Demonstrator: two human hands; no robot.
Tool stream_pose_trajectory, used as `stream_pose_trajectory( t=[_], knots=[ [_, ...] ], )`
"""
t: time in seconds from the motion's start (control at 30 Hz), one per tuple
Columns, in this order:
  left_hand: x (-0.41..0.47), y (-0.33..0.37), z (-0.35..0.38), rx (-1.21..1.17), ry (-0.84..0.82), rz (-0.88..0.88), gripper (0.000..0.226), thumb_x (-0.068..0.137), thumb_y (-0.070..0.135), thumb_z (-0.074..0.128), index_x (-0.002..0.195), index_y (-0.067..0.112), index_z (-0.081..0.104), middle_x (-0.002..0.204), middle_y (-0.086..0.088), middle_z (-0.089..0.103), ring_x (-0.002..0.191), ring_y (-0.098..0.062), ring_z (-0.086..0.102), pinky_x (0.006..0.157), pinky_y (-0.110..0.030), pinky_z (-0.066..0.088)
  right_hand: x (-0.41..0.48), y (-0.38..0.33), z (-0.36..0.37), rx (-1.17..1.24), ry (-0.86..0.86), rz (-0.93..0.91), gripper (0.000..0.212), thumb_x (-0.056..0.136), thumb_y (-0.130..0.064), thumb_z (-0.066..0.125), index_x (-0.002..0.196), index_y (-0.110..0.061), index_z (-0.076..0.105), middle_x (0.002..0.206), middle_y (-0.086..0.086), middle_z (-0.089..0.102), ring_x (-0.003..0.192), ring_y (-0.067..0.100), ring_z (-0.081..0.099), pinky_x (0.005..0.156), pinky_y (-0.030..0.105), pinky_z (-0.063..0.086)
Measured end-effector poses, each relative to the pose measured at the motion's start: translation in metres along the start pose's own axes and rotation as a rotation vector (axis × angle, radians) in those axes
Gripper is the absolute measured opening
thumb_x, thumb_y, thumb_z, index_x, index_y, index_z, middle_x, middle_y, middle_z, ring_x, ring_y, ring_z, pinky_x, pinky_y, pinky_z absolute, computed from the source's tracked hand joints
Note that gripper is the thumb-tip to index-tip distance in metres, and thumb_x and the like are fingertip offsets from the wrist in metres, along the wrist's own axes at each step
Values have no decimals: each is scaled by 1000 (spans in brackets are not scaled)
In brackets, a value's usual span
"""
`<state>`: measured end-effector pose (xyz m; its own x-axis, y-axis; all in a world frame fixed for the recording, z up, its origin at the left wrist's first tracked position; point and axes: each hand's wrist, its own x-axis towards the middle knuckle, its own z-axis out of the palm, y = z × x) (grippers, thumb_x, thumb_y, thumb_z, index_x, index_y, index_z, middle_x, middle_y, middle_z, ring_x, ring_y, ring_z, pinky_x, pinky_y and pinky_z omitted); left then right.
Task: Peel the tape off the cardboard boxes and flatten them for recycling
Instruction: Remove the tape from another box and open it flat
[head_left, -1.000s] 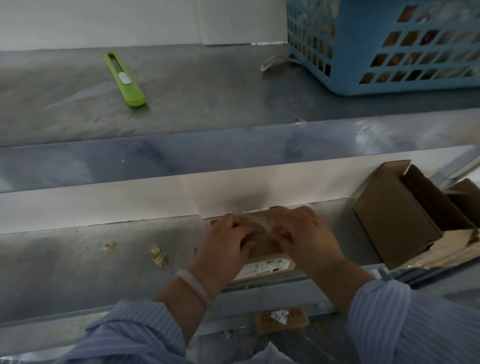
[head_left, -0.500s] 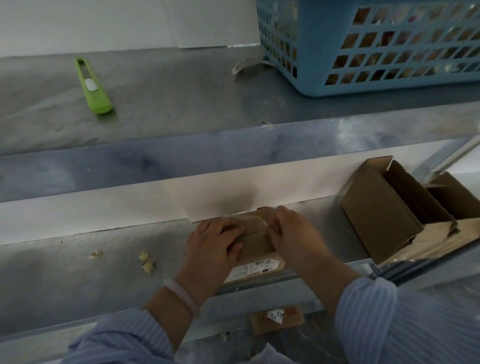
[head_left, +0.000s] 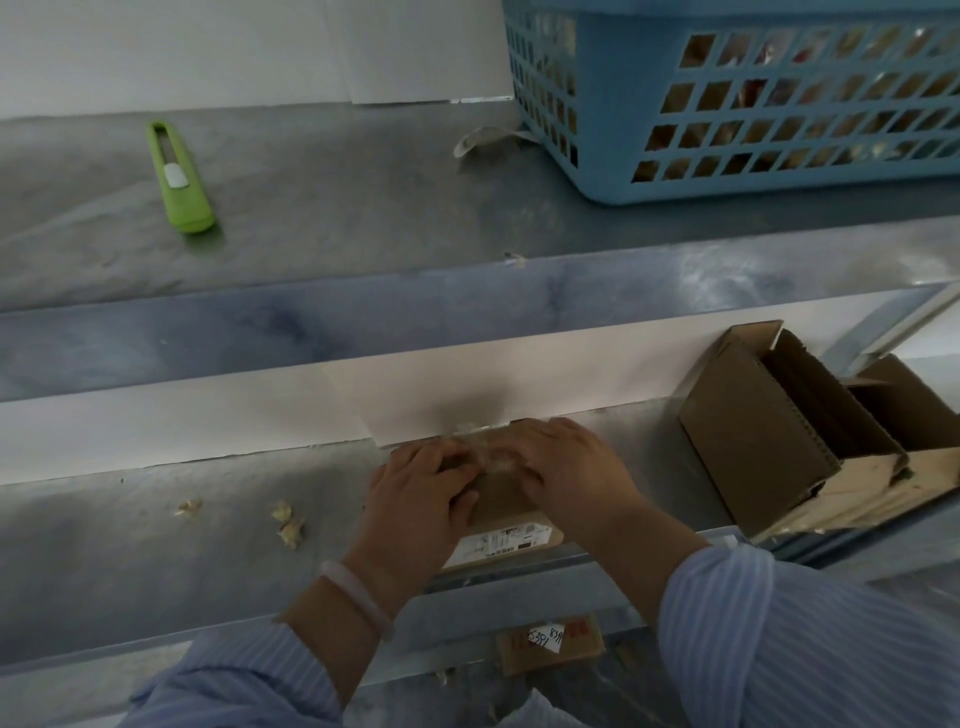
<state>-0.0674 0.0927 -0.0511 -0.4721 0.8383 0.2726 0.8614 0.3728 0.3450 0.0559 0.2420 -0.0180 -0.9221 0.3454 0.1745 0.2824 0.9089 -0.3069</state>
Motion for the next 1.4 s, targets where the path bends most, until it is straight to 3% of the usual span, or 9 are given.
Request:
stream_pose_trajectory(
  t=[0.3,0.4,0.57,0.73,0.83,0.97,1.1,1.23,1.4],
  knots=[
    [-3,2,2,47,79,43,31,84,33,55,112,33,69,112,7,65,103,-23,59,83,-42,49,6,-1,12,298,57,339,29,87,-46,61,112,-33,65,108,-11,51,98,7,50,84,20,41],
    [-3,2,4,85,74,46,32,79,25,72,110,35,70,112,5,65,102,-25,60,81,-42,49,9,-6,13,171,-3,233,18,89,-35,59,104,-32,66,105,-8,59,103,12,49,87,23,39],
    [-3,4,1,31,79,11,29,83,35,57,108,32,72,112,7,66,103,-23,61,84,-43,50,4,-3,8,143,55,193,8,86,-17,53,91,-22,58,94,-4,58,91,18,54,76,30,45],
    [-3,4,-2,33,3,-15,33,86,29,64,118,36,66,118,10,62,109,-22,54,87,-44,46,-8,14,4,87,72,152,22,83,-10,55,98,-16,70,102,0,60,100,19,52,83,28,44],
    [-1,8,-2,59,16,-27,31,82,28,63,112,35,68,115,9,62,106,-23,54,86,-43,47,-14,19,0,50,83,116,29,84,-27,50,101,-23,73,102,-5,66,99,17,53,87,33,47],
    [8,19,3,117,65,-49,25,81,40,55,99,29,67,100,2,58,93,-23,56,80,-40,45,-10,24,-5,183,69,264,38,91,-51,40,119,-37,63,102,-10,66,92,9,53,77,21,38],
    [13,24,14,202,77,-55,39,84,53,43,109,33,65,100,-2,54,91,-25,53,80,-40,44,-3,24,3,258,14,399,29,85,-38,65,114,-34,67,102,-6,53,87,8,49,71,14,35],
    [12,21,16,203,83,-61,41,84,55,42,111,36,66,105,-1,56,96,-25,53,84,-41,44,-6,27,0,86,-22,404,18,85,-41,59,95,-27,63,94,-6,52,91,16,52,77,30,45],
    [12,22,14,165,69,-92,43,82,58,41,112,39,66,107,1,54,98,-23,52,87,-41,44,-12,37,-13,189,28,390,4,85,-20,60,83,-22,58,86,-5,58,79,14,56,69,28,49]
  ],
)
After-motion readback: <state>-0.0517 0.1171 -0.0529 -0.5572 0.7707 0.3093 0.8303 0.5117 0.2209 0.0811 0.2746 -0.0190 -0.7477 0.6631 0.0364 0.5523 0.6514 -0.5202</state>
